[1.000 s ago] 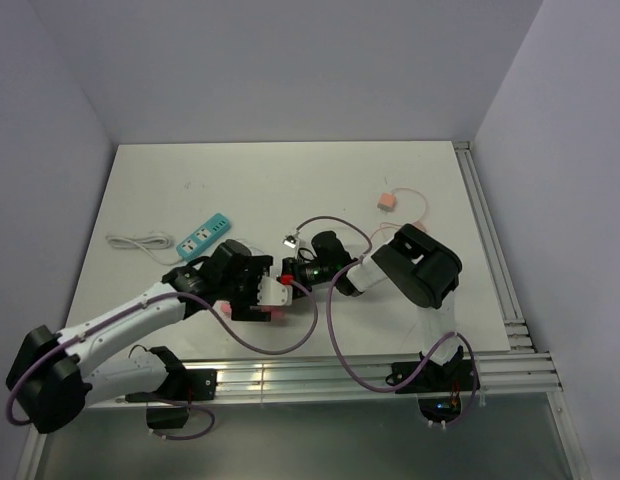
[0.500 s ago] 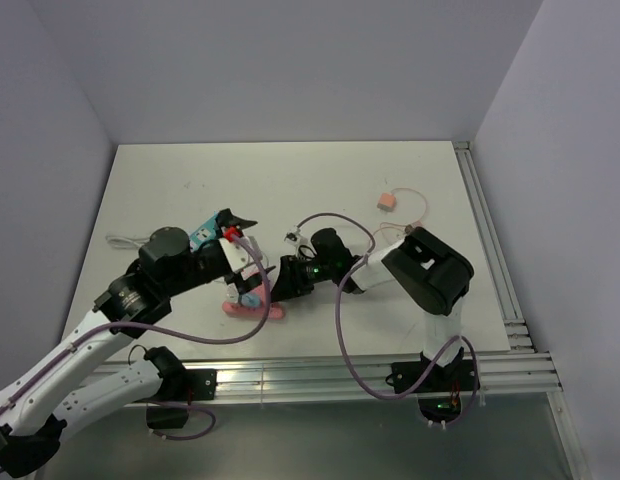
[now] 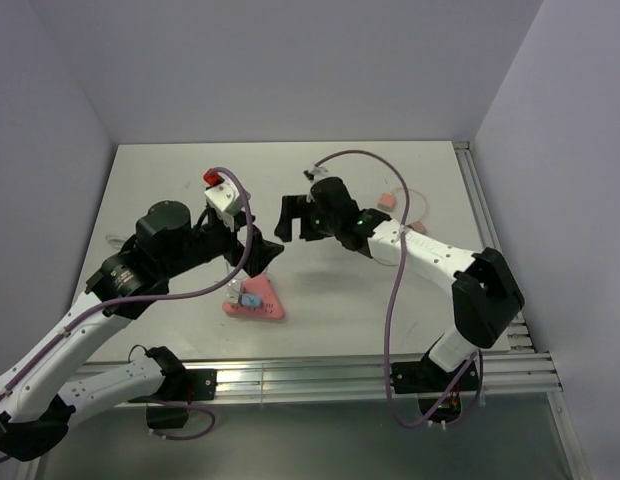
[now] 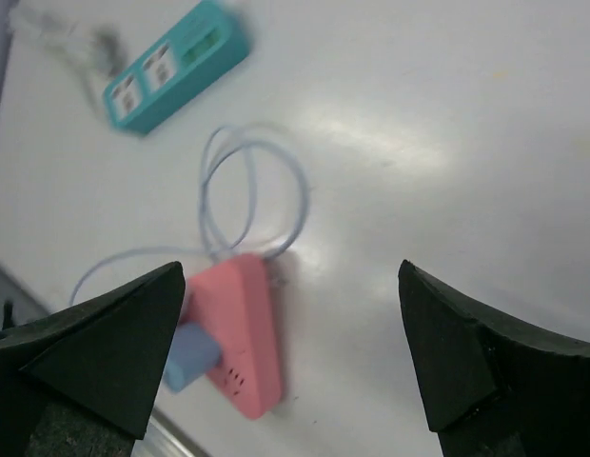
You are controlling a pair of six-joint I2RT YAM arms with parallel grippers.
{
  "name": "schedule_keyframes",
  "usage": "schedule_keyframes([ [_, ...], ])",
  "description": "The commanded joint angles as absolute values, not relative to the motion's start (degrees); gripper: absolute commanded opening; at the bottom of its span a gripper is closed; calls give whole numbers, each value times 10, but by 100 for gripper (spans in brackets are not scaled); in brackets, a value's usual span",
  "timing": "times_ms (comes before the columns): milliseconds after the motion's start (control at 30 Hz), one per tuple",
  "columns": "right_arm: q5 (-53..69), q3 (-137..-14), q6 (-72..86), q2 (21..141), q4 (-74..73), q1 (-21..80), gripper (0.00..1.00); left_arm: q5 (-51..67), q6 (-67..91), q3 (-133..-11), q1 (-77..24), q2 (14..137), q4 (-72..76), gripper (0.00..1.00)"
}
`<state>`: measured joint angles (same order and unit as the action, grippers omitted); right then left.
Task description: Insert the plug
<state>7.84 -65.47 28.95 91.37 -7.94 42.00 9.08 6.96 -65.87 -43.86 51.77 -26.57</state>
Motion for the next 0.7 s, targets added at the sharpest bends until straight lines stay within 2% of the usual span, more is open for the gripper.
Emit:
schedule_keyframes([
  [0,-151,-698,328,882,-227,358,100,63,135,-648,-437,473,-270,100],
  [200,-201,-709,414,904,-280,208,100,36,169,-569,-437,383,-216,99],
  [367,-250,-759,446,975,-358,108,100,41,196,-561,-437,365,-222,99],
  [667,-228,-746,457,1025,-347,35,92,109,212,-573,-437,427,-278,100],
])
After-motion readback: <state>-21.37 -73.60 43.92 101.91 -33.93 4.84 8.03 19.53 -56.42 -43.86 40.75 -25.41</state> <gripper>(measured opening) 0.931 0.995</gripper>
